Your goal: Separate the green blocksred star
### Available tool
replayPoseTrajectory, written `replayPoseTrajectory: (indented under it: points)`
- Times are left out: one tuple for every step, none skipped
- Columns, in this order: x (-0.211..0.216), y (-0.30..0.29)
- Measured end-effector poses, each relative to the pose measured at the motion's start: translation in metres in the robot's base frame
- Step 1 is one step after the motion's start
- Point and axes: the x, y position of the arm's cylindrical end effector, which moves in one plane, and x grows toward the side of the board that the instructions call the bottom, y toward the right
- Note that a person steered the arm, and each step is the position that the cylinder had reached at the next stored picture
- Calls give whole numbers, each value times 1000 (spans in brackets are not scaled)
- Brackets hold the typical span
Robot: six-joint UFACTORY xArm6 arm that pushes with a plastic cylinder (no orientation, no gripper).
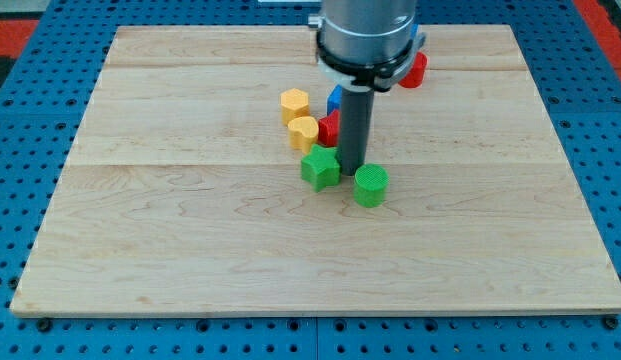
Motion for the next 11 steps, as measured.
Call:
replayPoseTrajectory:
  points:
    - [1, -30]
    - [1, -59]
    - [8, -67]
    - [12, -93]
    - [-2, -70]
    - [-32, -56]
    - [-49, -44]
    - [-49, 14]
    - [-51, 54]
    - [-42, 36]
    - [-63, -7]
